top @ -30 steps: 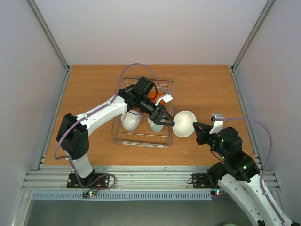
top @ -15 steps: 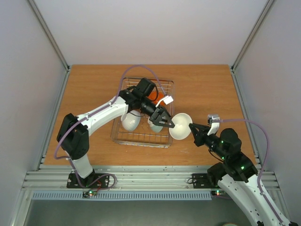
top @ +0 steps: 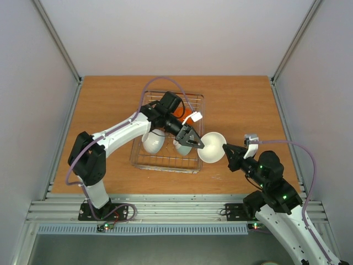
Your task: Load the bowls into the dish rack
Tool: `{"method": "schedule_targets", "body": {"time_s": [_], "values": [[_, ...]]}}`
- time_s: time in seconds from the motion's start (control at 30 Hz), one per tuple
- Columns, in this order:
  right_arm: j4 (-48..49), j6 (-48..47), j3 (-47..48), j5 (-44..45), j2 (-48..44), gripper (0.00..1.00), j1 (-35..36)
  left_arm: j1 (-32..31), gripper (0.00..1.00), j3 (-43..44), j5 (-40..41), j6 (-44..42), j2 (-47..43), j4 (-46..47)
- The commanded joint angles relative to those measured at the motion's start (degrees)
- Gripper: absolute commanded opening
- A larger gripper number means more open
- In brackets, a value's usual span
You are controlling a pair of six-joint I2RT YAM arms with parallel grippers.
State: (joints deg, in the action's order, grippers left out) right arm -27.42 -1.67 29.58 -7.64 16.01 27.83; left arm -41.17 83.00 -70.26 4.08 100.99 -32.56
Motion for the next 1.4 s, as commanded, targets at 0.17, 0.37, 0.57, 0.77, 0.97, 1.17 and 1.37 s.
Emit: {"method": "schedule_targets", "body": {"time_s": [0.17, 0.37, 0.57, 0.77, 0.97, 1.17, 1.37], "values": [[5.7, 0.1, 1.2, -1.0, 0.9, 0.32, 0.3, -0.5, 0.00, 2.7, 12.1, -3.7, -0.7, -2.6], [5.9, 0.5, 0.8, -0.8, 1.9, 0.50, 0.3, -0.3, 0.00, 5.4, 36.7, -8.7, -3.8, -4.4], [6.2, 1.0, 0.3, -1.1, 1.7, 0.51, 0.3, -0.2, 0.00, 5.4, 62.8, -14.0, -5.4, -2.9], [6.2, 1.6, -1.0, -1.6, 1.4, 0.51, 0.3, 0.0, 0.00, 4.9, 75.1, -18.2, -6.5, -0.7], [5.5, 1.6, -1.2, -1.3, 0.7, 0.51, 0.3, 0.1, 0.00, 6.6, 83.4, -22.6, -3.8, -3.5], [4.6, 1.6, -1.0, -1.0, 0.5, 0.37, 0.3, 0.0, 0.00, 8.5, 85.4, -24.1, 0.1, -6.9], [3.4, 1.5, -0.9, -0.2, -0.3, 0.08, 0.3, -0.3, 0.00, 12.4, 87.1, -24.6, 4.3, -11.6]]}}
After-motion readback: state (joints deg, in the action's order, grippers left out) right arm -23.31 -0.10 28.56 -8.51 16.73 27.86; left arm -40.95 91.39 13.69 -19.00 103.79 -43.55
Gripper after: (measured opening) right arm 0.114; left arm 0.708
